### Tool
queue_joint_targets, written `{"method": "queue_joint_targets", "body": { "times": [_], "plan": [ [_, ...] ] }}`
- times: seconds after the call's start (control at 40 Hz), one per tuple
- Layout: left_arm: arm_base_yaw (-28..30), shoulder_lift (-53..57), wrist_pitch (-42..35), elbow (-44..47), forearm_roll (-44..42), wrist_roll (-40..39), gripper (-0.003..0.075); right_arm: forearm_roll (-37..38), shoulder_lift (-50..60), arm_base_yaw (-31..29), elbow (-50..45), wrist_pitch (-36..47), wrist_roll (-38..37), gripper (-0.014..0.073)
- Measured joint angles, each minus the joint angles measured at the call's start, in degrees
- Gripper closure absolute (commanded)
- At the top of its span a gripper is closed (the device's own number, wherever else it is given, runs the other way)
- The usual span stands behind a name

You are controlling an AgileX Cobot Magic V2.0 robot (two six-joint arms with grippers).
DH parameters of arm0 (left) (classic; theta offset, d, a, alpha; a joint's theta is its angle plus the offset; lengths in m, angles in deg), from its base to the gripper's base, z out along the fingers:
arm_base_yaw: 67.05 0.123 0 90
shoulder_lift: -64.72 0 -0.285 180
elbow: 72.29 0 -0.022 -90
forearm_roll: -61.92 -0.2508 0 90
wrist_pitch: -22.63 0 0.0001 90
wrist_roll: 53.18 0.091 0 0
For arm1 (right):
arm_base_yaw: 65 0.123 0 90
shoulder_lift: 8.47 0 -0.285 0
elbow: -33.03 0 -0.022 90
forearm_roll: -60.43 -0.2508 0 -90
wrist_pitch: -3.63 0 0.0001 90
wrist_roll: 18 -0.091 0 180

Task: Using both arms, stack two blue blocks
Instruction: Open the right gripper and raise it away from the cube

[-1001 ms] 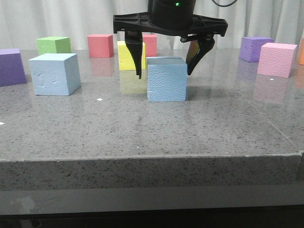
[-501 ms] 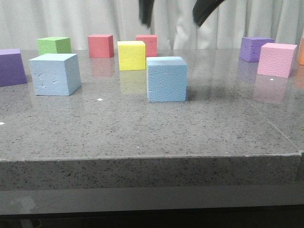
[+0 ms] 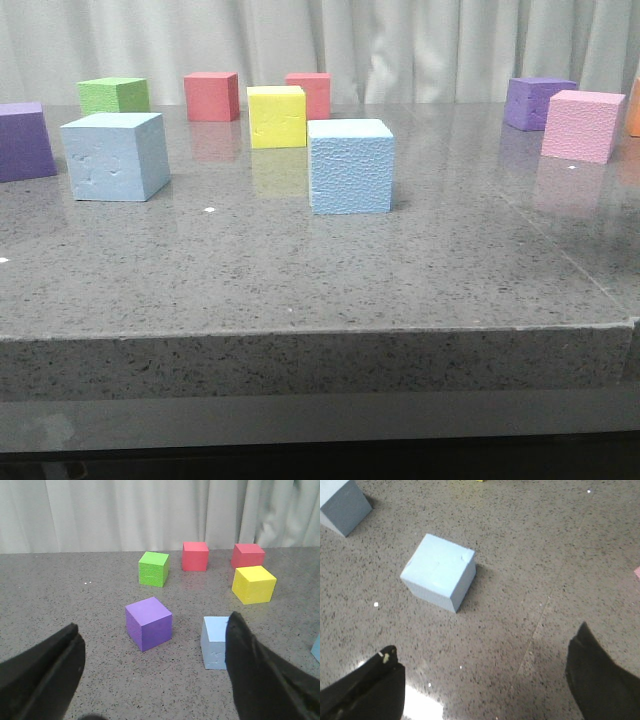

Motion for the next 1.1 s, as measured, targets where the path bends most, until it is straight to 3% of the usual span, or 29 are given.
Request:
{"method": "queue_joint_targets", "body": {
  "times": [0.43,1.1],
  "plan": [
    [0.0,0.0,0.0,0.0,0.0,0.0,0.0154,-0.3,19.9,0.0,-18.3,5.5,0.4,-0.0062],
    [0.0,0.0,0.0,0.0,0.0,0.0,0.0154,-0.3,22.8,0.0,-19.4,9.7,2.6,-0.0062]
  ]
}}
